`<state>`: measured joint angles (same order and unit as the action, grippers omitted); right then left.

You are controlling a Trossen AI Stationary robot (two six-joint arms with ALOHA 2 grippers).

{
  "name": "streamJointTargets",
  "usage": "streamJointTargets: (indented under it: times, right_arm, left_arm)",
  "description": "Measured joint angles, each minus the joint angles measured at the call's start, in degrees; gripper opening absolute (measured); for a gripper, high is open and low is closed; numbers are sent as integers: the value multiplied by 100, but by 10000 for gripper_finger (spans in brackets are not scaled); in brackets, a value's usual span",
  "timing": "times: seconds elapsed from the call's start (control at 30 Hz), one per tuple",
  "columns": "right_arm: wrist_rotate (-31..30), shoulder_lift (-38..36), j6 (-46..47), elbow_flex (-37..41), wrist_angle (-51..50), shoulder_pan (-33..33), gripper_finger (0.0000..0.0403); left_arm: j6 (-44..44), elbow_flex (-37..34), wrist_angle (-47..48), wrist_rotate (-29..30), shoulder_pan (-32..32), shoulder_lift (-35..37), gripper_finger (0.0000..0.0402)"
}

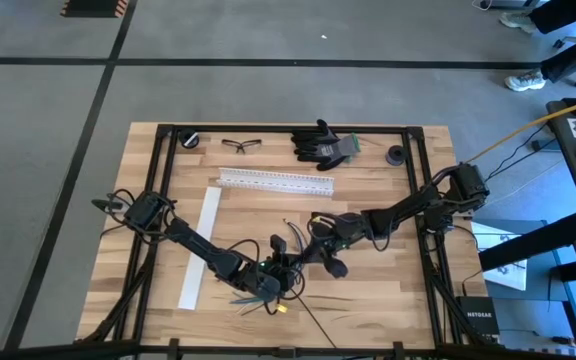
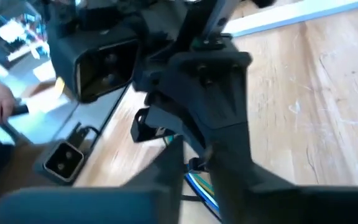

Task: Ziptie cables
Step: Wrap the black zip tie on the cable

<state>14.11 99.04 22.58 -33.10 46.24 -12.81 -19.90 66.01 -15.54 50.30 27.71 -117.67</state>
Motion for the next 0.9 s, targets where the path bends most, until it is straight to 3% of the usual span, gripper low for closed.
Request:
streamJointTargets:
  times: [0.07, 0.17, 0.3, 0.5, 0.9]
  right_arm:
    - [-112, -2, -363, 0, -110, -65, 10]
    - [-771, -2, -1031, 0, -136, -285, 3]
    - [-2376, -2, -1977, 0, -140, -709, 0]
    - [-4046, -433, -3003, -11, -409, -1050, 0]
    - [-5620, -2927, -4408, -745, -3839, -1081, 0]
  left_arm:
    - [1, -1, 1, 0, 0, 0, 0]
    - [46, -1, 9, -1, 0, 0, 0]
    - [62, -1, 4, -16, -4, 0, 0]
    - [44, -1, 6, -227, -2, 0, 0]
    - [-218, 10, -21, -233, 10, -344, 0]
